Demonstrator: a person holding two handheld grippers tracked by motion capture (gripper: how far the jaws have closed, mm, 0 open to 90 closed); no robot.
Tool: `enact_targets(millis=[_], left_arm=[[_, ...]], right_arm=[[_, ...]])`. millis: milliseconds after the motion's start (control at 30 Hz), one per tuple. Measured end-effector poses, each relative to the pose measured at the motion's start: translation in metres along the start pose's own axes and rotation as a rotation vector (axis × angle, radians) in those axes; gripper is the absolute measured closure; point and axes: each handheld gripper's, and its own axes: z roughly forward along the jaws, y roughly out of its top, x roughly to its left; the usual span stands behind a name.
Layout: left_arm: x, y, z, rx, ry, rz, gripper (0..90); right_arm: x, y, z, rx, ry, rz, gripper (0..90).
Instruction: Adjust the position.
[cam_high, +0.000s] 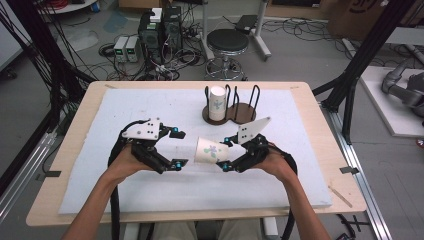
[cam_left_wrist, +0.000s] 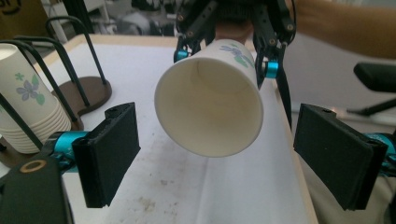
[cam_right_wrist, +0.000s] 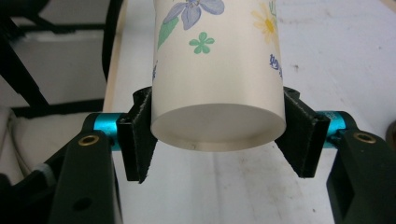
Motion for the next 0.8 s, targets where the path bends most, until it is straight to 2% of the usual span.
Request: enact_targets(millis=[467, 633, 800], left_arm=[[0.0, -0.044, 0.008, -0.125, 0.027, -0.064, 13.9], [-0.001, -0.05, 0.011, -0.151, 0.024, -0.077, 13.9], [0.0, -0.051, 0.015, -0.171, 0.014, -0.085, 13.9]], right_arm=[[0.003, -0.021, 0.002, -0.179, 0.029, 0.036, 36.7], [0.004, -0.025, 0.004, -0.213, 0.035, 0.042, 36.7], [0.004, -0.026, 0.006, -0.22, 0.041, 0.044, 36.7]])
